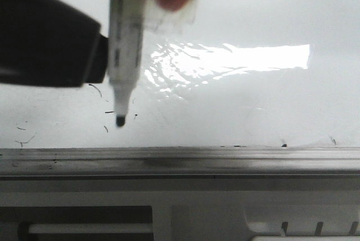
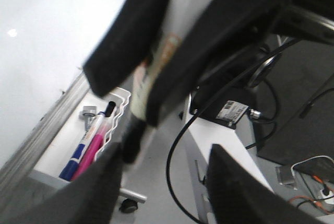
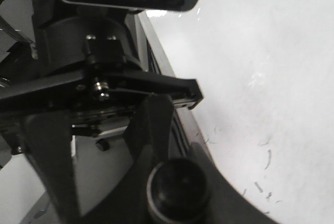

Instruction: Write number 9 on whiteboard

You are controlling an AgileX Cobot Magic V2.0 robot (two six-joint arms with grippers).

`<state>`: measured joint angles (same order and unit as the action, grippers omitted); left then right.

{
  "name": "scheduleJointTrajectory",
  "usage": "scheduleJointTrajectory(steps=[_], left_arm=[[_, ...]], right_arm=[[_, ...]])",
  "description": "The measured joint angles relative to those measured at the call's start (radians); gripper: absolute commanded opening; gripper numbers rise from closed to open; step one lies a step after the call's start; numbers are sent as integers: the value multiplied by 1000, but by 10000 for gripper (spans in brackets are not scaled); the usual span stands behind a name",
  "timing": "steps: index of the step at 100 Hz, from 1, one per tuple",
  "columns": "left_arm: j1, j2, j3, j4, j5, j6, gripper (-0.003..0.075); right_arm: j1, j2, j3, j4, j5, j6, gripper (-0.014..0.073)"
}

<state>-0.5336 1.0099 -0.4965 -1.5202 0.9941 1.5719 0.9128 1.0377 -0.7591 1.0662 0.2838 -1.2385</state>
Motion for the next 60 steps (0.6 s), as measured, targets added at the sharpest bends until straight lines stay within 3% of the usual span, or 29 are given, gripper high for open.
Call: scheduleJointTrajectory(steps=[10,27,46,60], left_arm=[[13,-61,0,14,24,-49,467],[79,-208,0,24,26,-122,339],[171,-397,0,56,-84,-226,161],[214,-489,0,76,-141,-245,68]], right_arm=[[-8,-70,0,-61,23,0,-69],[-85,-180,0,-106,155,0,-69],[-275,-218,-23,-198,346,37,-74],[-388,-201,-106,-365,565,87,-72]])
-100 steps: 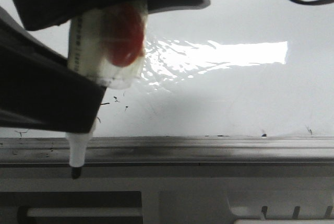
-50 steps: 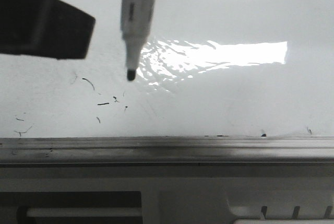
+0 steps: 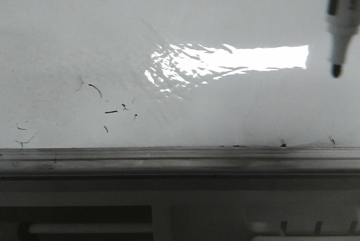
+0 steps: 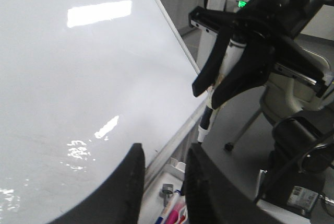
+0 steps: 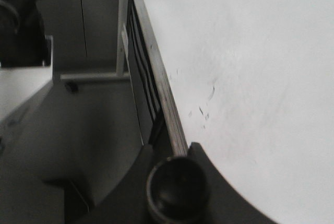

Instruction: Write number 9 on whiteboard

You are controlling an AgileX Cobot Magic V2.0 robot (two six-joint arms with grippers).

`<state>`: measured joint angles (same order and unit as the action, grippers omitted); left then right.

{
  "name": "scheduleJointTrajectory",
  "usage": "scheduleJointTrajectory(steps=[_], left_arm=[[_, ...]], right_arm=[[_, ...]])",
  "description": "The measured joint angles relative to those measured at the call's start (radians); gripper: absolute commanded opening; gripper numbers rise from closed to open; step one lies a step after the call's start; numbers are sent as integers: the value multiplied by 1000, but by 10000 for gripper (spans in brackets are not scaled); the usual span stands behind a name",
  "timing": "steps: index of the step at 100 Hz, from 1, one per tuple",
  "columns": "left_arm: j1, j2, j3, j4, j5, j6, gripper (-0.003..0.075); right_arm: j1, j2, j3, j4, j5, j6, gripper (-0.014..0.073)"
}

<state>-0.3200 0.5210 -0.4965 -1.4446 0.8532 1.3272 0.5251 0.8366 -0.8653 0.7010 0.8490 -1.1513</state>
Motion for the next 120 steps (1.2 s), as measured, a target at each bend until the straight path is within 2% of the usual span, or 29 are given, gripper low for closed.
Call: scheduleJointTrajectory(steps=[10,20,25,34,48,58,81,102,120], left_arm=[[9,-26,0,3,-19,-6,29],[9,-28,0,6,-21,-32,22],[9,-28,0,8,-23,-42,22],[9,-28,0,9,-28,-50,22],[9,-28,0,11,-41,-52,22],[9,-28,0,11,-48,-52,22],[9,-28,0,20,-78,-52,22],[9,-28,0,21,-106,-52,22],[9,-28,0,22,-109,-52,22]], right_arm=[[-18,0,-65,-192,33,69,-62],[-20,-32,-94,-296,-63,155,-61],[-21,-67,-90,-285,-154,194,-61],[-21,-130,-32,-182,-371,221,-61],[-21,-217,156,-108,-743,223,-64],[-19,-222,282,-94,-939,240,-67],[57,-157,338,-85,-1100,303,-67],[174,-15,338,-173,-1322,308,-67],[209,103,338,-183,-1440,320,-67]])
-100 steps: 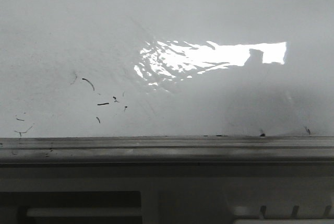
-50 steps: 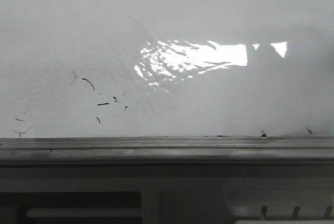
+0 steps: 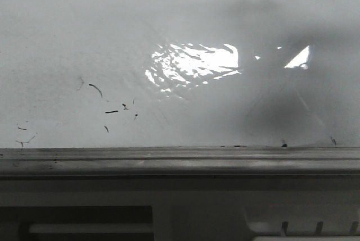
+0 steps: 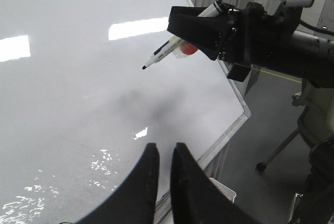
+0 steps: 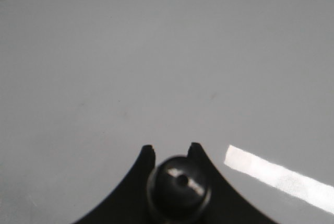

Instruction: Write number 9 on whiteboard

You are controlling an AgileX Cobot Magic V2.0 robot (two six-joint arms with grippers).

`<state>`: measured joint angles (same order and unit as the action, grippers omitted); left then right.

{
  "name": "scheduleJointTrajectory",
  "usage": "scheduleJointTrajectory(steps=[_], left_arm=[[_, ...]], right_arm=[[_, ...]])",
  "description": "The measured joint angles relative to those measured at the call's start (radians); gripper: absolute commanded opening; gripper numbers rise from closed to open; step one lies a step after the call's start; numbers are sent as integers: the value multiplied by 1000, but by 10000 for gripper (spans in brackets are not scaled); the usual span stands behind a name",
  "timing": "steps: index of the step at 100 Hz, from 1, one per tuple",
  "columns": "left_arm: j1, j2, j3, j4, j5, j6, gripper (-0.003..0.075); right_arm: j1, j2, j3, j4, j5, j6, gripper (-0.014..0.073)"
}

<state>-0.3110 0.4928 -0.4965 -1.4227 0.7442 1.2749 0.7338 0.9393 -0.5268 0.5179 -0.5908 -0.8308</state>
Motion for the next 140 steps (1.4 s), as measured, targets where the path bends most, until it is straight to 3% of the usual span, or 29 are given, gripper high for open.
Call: scheduleJointTrajectory(steps=[56,78,94,140], left_arm=[[0,0,0,2,0,-1,22],[0,0,0,4,0,-1,22],[0,0,0,28,0,-1,22],[0,0,0,47,0,-1,22]], right_arm=[[4,166,-7,85,-79,55,-74],[6,161,-9,60,25,83,-74],[-16,126,-9,60,102,30,-74],[-99,100,-70,74,158,5,-74]])
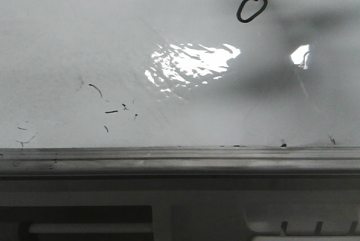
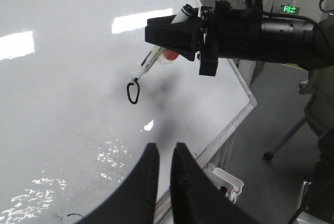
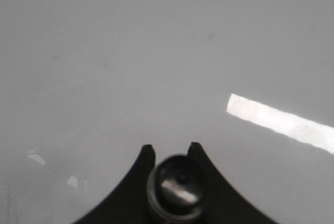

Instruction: Write number 9 on whiteboard

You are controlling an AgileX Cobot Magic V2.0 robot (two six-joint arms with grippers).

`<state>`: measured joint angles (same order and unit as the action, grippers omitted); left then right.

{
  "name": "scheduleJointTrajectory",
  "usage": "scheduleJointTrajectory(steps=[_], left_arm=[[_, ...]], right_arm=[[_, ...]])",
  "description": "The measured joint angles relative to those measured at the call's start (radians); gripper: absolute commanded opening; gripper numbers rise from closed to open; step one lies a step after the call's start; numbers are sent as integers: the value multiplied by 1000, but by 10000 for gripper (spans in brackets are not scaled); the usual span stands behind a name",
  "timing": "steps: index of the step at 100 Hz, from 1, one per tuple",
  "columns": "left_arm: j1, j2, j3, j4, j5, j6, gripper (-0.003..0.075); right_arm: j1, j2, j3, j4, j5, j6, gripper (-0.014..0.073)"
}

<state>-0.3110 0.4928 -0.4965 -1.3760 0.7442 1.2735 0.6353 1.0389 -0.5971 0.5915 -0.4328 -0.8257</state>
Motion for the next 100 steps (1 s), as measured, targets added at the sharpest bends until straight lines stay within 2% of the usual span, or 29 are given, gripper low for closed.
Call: scheduleJointTrajectory(steps=[20,39,59,66,76,81,90,100], left_arm=[[0,0,0,2,0,0,22],[0,0,0,2,0,0,22],[0,0,0,2,0,0,38],[0,0,0,5,0,0,118],[0,23,6,22,17,0,325],[0,50,6,28,27,0,399],[-8,120,7,15,47,34,411],[-44,224,7,-63,119,194,383]], right_arm=[[12,-5,40,77,194,-2,-61],[75,-18,161,137,206,24,-62],[128,-30,177,141,161,23,-66],[149,-51,162,138,174,10,-66],[184,-97,96,120,218,-2,-66],[206,-123,58,112,259,-5,-66],[241,-152,-3,102,348,-9,-69],[268,-155,-48,94,453,-11,-69]])
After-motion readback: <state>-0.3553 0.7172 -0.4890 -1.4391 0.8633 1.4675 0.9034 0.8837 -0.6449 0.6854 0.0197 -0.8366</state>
